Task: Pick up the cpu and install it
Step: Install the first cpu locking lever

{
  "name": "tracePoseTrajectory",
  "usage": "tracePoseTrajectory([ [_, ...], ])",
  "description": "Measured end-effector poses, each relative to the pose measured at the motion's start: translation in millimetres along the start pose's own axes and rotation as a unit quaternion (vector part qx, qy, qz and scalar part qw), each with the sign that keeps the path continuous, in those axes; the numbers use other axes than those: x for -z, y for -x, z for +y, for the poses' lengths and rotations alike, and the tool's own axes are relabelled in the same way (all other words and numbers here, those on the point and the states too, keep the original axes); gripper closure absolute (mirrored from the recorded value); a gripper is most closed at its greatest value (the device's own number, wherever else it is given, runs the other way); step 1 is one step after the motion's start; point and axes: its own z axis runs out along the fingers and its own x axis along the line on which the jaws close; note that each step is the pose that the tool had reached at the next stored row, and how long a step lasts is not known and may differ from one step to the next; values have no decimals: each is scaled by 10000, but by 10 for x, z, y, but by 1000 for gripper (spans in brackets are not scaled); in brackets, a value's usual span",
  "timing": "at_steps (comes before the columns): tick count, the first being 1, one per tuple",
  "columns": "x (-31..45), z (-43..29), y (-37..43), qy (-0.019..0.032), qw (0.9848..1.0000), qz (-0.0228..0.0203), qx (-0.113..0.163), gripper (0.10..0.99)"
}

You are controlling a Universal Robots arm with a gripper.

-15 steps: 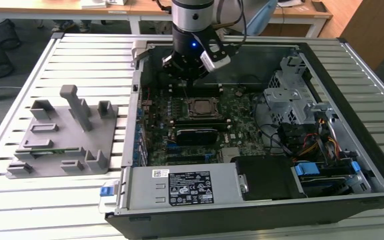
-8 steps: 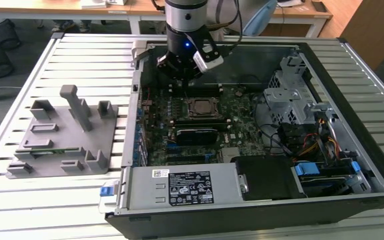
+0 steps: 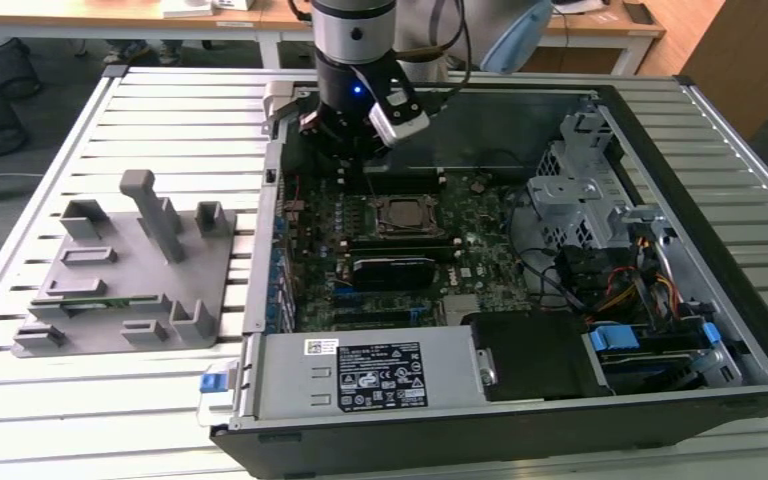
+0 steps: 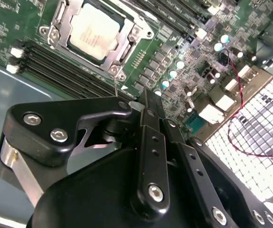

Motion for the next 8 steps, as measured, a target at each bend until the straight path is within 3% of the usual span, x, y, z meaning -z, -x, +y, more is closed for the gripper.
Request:
tracePoseTrajectory([
  [8,-27,80,-20,0,10000,0,0,980],
])
